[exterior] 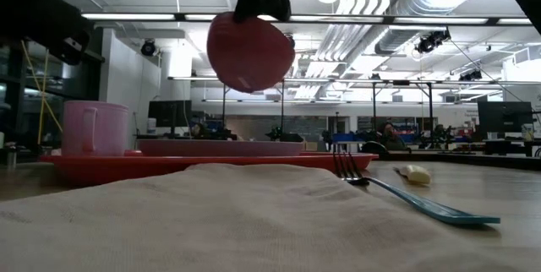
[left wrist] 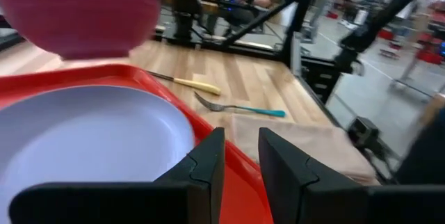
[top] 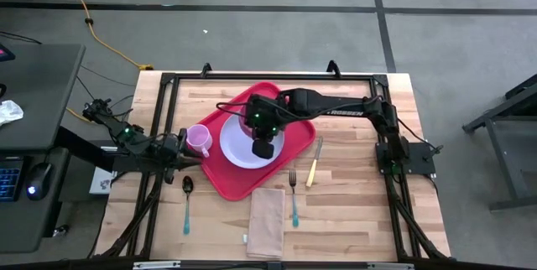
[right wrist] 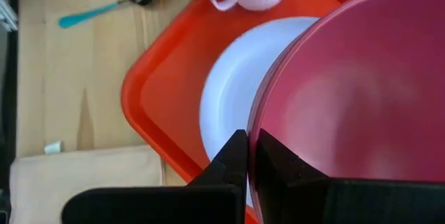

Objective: Set up tray
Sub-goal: Put the pink bowl on top of the white plate on the red serving tray

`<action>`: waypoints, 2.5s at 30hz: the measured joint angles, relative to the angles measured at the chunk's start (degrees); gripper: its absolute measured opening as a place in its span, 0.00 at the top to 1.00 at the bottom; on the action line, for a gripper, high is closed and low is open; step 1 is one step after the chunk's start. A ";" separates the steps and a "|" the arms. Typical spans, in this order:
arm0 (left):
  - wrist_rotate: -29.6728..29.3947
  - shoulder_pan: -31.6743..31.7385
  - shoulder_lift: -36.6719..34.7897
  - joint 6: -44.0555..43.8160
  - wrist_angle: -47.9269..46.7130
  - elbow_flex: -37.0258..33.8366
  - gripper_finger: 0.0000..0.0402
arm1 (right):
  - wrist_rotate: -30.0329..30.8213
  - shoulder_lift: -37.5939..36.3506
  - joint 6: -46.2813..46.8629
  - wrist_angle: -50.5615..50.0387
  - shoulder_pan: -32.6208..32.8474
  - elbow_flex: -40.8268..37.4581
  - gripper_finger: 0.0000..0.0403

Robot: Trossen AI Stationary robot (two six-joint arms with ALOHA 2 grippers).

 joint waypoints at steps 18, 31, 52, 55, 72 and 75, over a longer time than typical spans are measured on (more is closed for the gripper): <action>-3.66 0.02 0.00 0.00 -0.82 0.00 0.71 | -2.67 4.77 -0.16 2.16 0.11 0.00 1.00; -3.64 0.02 0.00 -0.66 -1.31 0.00 0.71 | -2.18 6.23 -1.95 2.16 0.09 -0.02 1.00; -3.64 0.02 0.00 -1.10 -2.46 0.00 0.71 | -1.04 10.94 -7.12 3.13 -0.04 -0.02 1.00; -3.64 0.02 0.00 -1.28 -2.73 0.00 0.71 | -0.44 11.84 -8.07 2.44 -0.04 -0.02 1.00; -4.03 0.02 0.00 -2.60 -4.10 0.00 0.71 | -1.15 13.67 -9.65 2.59 -0.04 -0.04 1.00; -4.05 0.02 0.00 -2.60 -4.10 0.00 0.71 | -2.07 13.67 -9.65 3.09 -0.04 -0.04 1.00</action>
